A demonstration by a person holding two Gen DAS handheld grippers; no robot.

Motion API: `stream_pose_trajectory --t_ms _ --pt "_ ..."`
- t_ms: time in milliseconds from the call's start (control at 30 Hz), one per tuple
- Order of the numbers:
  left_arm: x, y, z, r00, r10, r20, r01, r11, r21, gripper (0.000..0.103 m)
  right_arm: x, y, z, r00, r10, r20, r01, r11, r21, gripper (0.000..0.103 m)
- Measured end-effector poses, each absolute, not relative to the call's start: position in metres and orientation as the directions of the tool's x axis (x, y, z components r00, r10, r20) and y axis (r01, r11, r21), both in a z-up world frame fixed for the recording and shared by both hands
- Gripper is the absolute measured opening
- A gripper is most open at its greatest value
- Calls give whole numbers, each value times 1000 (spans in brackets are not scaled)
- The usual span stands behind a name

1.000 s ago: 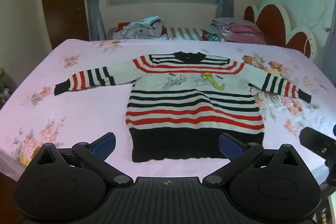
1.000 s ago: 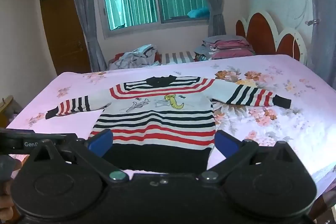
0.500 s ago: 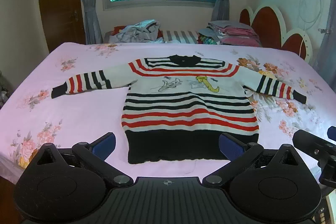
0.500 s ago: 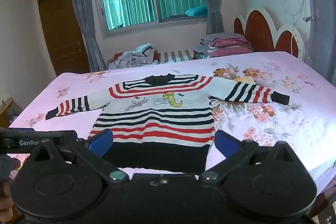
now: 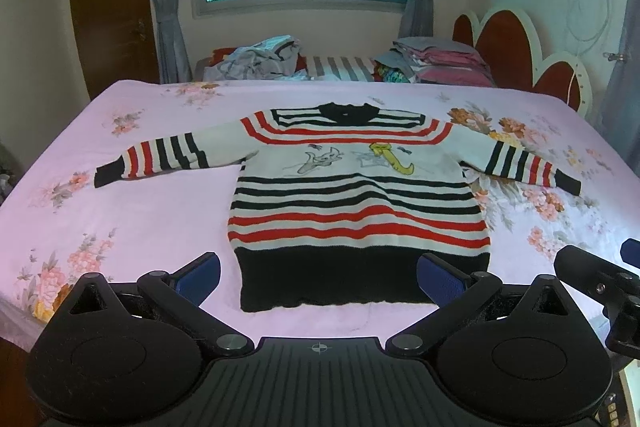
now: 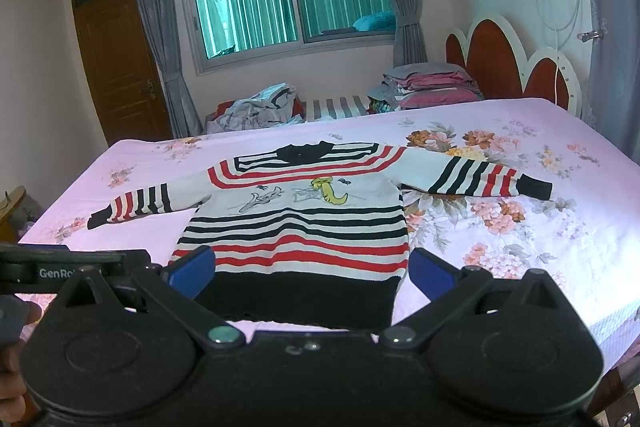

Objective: Fold small clothes

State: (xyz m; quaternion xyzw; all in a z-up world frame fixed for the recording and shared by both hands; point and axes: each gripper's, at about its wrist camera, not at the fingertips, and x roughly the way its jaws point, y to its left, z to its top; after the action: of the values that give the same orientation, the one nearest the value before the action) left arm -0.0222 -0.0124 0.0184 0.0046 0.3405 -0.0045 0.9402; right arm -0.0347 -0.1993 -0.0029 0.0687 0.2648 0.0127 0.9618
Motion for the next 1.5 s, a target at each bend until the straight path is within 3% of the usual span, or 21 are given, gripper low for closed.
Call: stream_pose_trajectory --t_ms 1500 --pt "-16 -7 12 762 16 -647 0 1000 25 103 -22 -206 -15 844 55 -534 31 988 150 103"
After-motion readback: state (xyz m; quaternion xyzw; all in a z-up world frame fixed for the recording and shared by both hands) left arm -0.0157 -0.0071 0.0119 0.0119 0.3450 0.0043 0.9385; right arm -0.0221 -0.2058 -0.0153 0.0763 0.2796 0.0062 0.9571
